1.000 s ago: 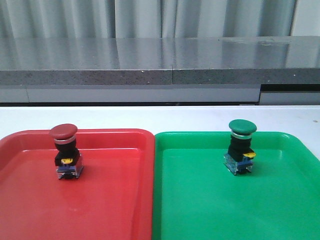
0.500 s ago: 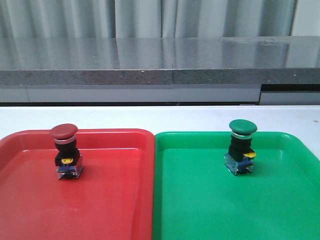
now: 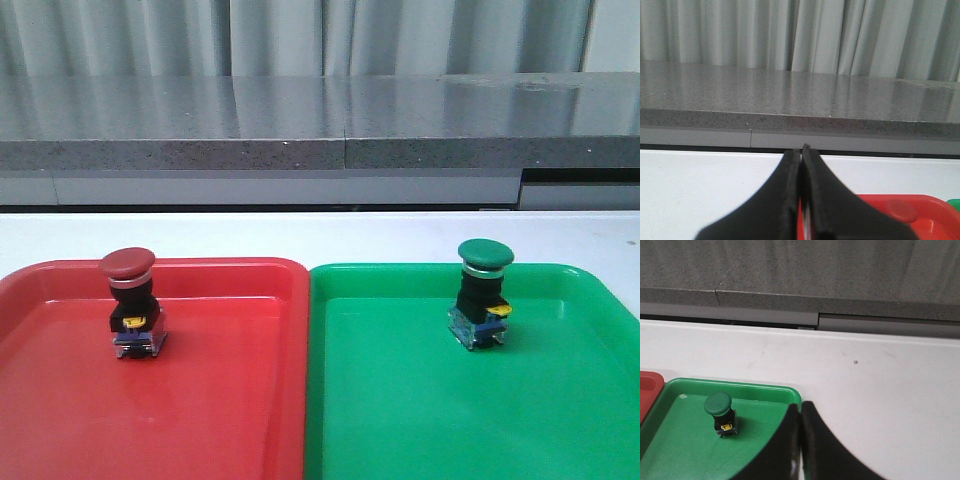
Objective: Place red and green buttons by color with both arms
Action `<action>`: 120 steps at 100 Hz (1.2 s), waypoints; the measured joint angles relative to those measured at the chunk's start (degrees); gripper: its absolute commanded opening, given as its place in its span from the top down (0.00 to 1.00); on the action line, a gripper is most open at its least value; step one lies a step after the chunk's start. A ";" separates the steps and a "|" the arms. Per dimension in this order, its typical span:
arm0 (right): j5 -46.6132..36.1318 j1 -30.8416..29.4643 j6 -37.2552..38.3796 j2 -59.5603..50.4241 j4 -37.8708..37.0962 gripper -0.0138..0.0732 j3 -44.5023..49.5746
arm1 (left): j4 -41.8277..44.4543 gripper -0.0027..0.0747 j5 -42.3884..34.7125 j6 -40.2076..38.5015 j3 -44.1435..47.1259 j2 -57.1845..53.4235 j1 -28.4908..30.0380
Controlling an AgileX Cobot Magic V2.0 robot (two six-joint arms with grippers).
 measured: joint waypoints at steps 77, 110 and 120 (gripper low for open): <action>-22.70 -0.02 0.00 -25.90 -0.10 0.92 33.61 | 0.00 0.99 0.00 0.00 0.00 0.00 0.00; -29.26 -0.11 0.00 -25.90 0.37 0.92 37.25 | 0.00 0.99 0.00 0.00 0.00 0.00 0.00; -29.50 -0.11 0.00 -25.90 0.37 0.92 37.25 | 0.00 0.99 0.00 0.00 0.00 0.00 0.00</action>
